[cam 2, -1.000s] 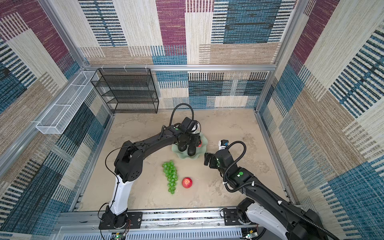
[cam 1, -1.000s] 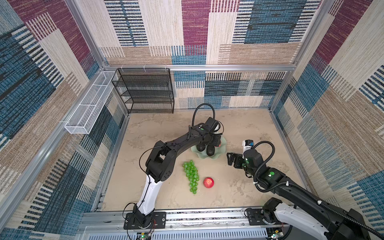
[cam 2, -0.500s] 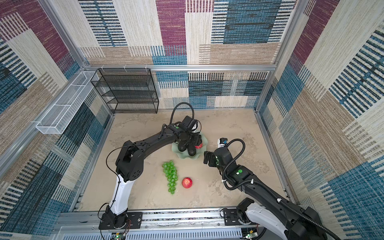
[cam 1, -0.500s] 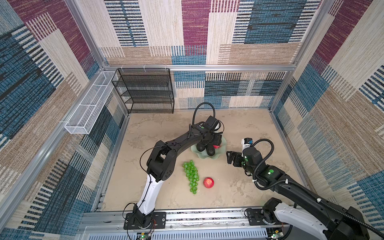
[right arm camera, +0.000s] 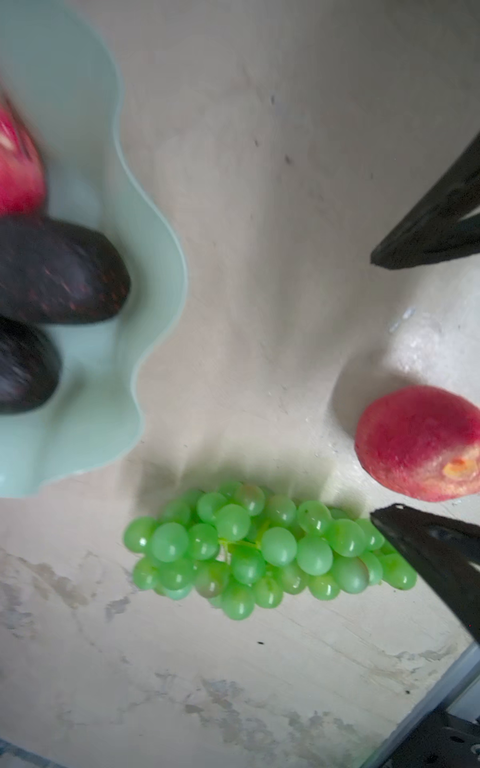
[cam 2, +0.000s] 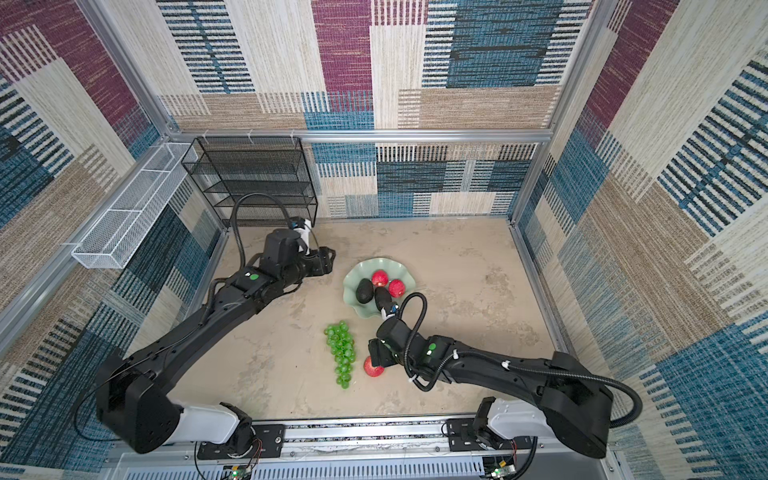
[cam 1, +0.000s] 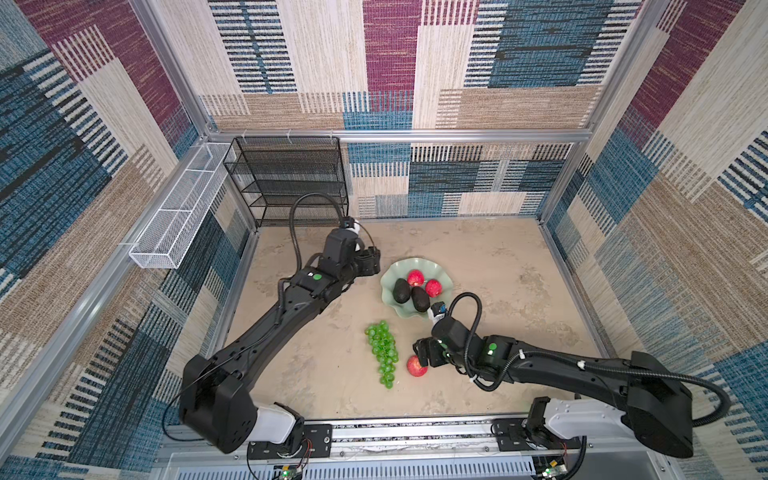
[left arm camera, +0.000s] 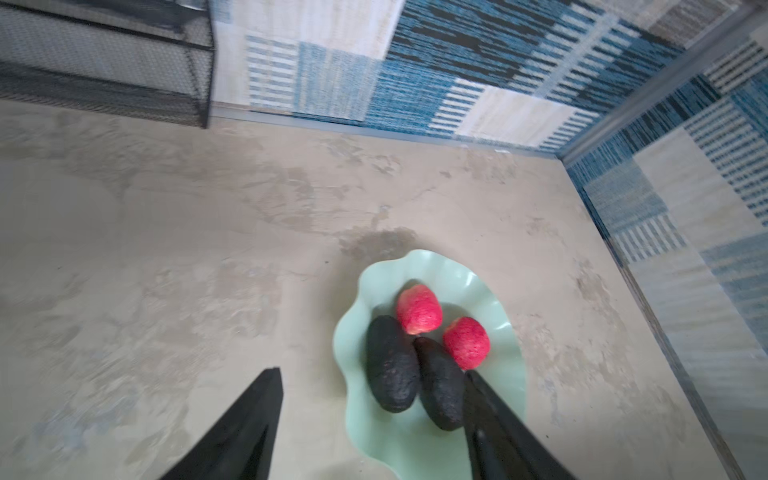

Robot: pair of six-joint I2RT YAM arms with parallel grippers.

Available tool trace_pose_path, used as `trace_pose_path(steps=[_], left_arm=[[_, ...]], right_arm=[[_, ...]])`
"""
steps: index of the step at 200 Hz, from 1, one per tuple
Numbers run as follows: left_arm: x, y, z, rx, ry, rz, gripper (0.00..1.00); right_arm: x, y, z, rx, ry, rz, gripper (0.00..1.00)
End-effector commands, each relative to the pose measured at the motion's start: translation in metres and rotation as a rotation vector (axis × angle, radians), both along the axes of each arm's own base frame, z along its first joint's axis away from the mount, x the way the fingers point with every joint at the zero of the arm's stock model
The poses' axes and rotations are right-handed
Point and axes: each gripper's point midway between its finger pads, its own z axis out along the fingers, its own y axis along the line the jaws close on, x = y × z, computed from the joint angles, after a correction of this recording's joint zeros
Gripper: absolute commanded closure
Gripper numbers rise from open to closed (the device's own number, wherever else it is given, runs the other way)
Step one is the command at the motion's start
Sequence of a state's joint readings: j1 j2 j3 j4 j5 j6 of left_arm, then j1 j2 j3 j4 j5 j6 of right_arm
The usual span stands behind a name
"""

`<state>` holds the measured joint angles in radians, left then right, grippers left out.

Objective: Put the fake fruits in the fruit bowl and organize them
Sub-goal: 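Grasp the last red apple with the right gripper while the left arm withdraws, then place the apple in the bowl with the right gripper and release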

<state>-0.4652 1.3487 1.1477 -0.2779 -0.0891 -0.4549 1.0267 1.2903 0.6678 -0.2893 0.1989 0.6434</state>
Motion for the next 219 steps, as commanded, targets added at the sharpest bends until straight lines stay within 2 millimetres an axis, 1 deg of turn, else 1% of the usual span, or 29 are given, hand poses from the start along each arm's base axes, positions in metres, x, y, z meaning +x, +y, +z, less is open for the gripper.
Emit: trace_pose_path(steps=[1,10,32,44,68,91,102,113,127,140,156,173,184,198,219], left_arm=[[-0.016,0.035,-0.008,-0.044,0.004,0.108,0.28],[-0.026,0.049,-0.016,-0.043,0.02,0.136,0.28],[-0.045,0.072,-0.022,-0.044,0.024,0.185,0.27],[-0.051,0.08,-0.021,-0.041,0.02,0.199,0.27],[-0.057,0.09,-0.023,-0.029,0.028,0.217,0.27],[-0.059,0.091,-0.027,-0.035,0.039,0.213,0.27],[-0.06,0.091,-0.03,-0.038,0.046,0.213,0.27],[-0.062,0.092,-0.033,-0.037,0.057,0.216,0.27],[-0.066,0.093,-0.038,-0.043,0.072,0.218,0.27],[-0.07,0.092,-0.042,-0.055,0.081,0.218,0.27],[-0.075,0.093,-0.047,-0.064,0.091,0.22,0.27],[-0.08,0.094,-0.052,-0.065,0.106,0.222,0.27],[-0.082,0.095,-0.054,-0.065,0.115,0.222,0.27],[-0.086,0.094,-0.057,-0.072,0.132,0.217,0.27],[-0.093,0.092,-0.064,-0.09,0.161,0.213,0.27]], right_arm=[[-0.01,0.026,-0.007,0.028,0.034,0.013,0.09],[-0.015,0.031,-0.014,0.014,0.051,0.021,0.1],[-0.022,0.036,-0.027,0.006,0.088,0.027,0.16],[-0.023,0.035,-0.03,0.007,0.096,0.016,0.21],[-0.023,0.027,-0.034,0.005,0.096,-0.019,0.39],[-0.023,0.019,-0.028,0.008,0.088,-0.049,0.47],[-0.021,0.014,-0.02,0.014,0.07,-0.068,0.49],[-0.016,0.008,-0.005,0.026,0.036,-0.094,0.49],[-0.002,-0.003,0.021,0.046,-0.029,-0.138,0.49],[0.02,-0.016,0.049,0.073,-0.097,-0.179,0.49],[0.052,-0.037,0.078,0.094,-0.187,-0.232,0.49],[0.089,-0.058,0.102,0.09,-0.273,-0.276,0.49],[0.111,-0.067,0.111,0.072,-0.312,-0.293,0.49],[0.136,-0.072,0.119,0.05,-0.35,-0.299,0.49],[0.167,-0.069,0.116,0.036,-0.361,-0.281,0.49]])
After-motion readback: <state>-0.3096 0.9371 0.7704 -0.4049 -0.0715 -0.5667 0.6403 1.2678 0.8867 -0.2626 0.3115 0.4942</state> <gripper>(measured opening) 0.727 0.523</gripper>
